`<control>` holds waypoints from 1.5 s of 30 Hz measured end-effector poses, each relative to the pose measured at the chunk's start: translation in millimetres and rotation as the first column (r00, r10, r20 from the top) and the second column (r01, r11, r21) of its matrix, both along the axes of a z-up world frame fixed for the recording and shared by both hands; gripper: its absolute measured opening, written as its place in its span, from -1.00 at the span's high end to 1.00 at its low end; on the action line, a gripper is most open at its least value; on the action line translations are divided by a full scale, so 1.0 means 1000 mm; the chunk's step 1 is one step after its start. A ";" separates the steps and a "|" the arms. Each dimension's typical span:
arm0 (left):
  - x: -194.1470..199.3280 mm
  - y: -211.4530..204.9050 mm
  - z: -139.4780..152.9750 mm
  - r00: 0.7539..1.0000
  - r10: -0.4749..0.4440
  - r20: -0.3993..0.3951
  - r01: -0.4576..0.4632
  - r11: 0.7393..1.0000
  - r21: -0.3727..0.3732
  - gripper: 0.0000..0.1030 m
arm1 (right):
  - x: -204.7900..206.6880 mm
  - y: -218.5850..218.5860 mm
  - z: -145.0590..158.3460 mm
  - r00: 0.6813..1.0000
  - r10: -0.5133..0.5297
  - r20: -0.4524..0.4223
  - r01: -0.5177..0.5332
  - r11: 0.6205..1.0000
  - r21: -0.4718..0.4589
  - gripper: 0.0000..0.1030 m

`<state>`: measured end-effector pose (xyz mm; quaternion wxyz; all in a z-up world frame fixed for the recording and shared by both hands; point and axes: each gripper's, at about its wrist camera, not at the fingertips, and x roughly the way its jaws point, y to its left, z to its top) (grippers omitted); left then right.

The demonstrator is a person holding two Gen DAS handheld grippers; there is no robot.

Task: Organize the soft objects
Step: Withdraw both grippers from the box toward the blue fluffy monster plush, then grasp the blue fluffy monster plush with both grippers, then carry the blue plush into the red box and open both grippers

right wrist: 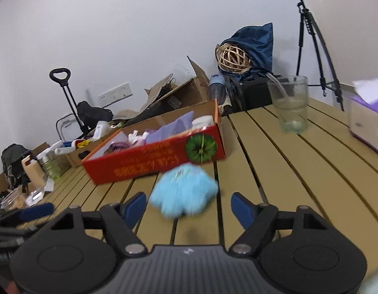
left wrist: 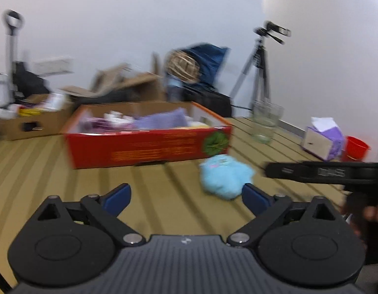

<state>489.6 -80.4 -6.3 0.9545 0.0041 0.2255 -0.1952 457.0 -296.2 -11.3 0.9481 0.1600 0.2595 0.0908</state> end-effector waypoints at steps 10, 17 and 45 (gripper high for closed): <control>0.104 -0.028 -0.043 0.962 -0.147 -0.231 0.096 0.971 -0.221 0.37 | 0.083 -0.002 -0.039 0.995 0.038 -0.092 -0.031 0.996 0.084 0.17; 0.110 -0.017 -0.048 0.953 -0.177 -0.247 0.101 0.951 -0.294 0.42 | 0.086 0.001 -0.042 0.995 0.035 -0.098 -0.024 0.993 0.111 0.20; -0.094 0.076 0.027 0.997 0.070 -0.027 -0.075 0.917 -0.391 0.44 | -0.068 0.088 0.033 0.979 0.172 0.110 -0.190 0.964 0.184 0.29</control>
